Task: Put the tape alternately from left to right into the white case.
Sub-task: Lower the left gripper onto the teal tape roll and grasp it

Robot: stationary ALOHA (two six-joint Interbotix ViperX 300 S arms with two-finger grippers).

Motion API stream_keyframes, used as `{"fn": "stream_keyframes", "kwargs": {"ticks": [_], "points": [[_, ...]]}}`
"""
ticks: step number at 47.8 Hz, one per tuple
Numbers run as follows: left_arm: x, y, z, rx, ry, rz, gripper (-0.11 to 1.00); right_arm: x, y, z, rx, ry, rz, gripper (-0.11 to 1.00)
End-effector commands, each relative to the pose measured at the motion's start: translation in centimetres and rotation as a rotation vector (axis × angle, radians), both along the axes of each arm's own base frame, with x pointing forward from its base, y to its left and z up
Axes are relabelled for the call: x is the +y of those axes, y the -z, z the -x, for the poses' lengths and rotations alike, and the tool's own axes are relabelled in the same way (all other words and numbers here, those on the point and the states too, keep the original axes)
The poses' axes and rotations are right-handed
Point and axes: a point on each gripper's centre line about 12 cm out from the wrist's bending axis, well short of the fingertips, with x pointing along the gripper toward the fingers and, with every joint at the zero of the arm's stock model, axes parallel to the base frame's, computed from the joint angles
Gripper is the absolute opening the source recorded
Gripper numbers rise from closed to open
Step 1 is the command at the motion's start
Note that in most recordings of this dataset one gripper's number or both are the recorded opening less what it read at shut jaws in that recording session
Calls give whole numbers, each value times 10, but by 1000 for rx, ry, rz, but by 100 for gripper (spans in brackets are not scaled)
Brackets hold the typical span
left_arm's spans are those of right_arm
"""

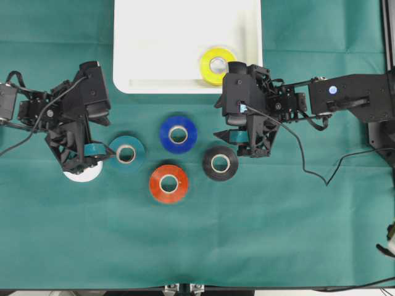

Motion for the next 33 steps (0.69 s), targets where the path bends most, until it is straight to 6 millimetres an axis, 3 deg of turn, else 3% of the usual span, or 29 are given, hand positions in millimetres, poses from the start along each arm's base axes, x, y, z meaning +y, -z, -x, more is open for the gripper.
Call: {"fn": "stream_keyframes", "kwargs": {"ticks": [1, 15, 33], "points": [[-1, -8, -9, -29, -1, 5, 75, 1, -8, -3, -25, -4, 0, 76], [-3, -1, -20, -6, -2, 5, 75, 1, -8, -3, -25, -4, 0, 76], [-4, 22, -27, 63, -2, -4, 75, 1, -8, -3, -25, -4, 0, 76]]}}
